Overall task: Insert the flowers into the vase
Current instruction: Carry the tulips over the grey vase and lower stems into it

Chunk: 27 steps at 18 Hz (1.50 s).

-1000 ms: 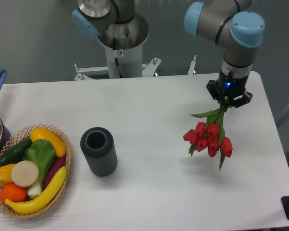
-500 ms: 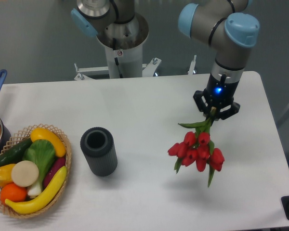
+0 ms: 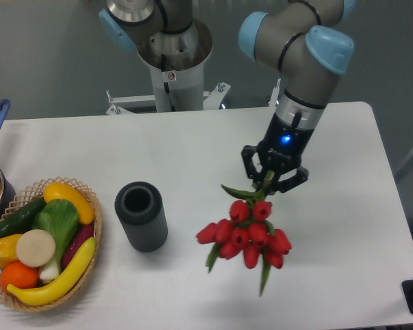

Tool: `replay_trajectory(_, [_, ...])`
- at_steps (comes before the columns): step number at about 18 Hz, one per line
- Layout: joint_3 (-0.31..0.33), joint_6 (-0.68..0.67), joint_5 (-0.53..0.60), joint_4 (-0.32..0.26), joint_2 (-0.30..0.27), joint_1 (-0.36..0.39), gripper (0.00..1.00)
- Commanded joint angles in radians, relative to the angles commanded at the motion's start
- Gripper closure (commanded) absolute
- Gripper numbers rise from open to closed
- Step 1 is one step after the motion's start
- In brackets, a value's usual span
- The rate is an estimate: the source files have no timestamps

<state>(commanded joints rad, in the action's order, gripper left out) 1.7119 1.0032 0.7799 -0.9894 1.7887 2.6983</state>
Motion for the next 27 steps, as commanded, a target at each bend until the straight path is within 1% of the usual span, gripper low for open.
replay_trajectory(2, [0.002,0.0,-0.079,0.0,-0.003,0.0,0.95])
replay_trajectory(5, [0.006,0.0,-0.157,0.006,-0.009,0.0,0.95])
replay_trajectory(6, [0.009,0.0,-0.197,0.027,-0.012,-0.002,0.94])
replay_trajectory(8, [0.032,-0.011,-0.305,0.113,-0.015,-0.006,0.93])
replay_trajectory(10, [0.028,-0.017,-0.384,0.165,-0.015,-0.031,0.91])
replay_trajectory(13, [0.023,-0.017,-0.444,0.173,-0.017,-0.048,0.91])
replay_trajectory(16, [0.025,-0.017,-0.496,0.179,-0.017,-0.067,0.89])
replay_trajectory(17, [0.025,-0.017,-0.505,0.179,-0.017,-0.089,0.89])
replay_trajectory(20, [0.037,-0.017,-0.576,0.179,-0.015,-0.109,0.89])
replay_trajectory(23, [0.063,-0.011,-0.582,0.181,-0.02,-0.138,0.89])
replay_trajectory(24, [0.08,-0.008,-0.582,0.186,-0.029,-0.141,0.89])
replay_trajectory(27, [0.101,-0.005,-0.582,0.189,-0.034,-0.143,0.89])
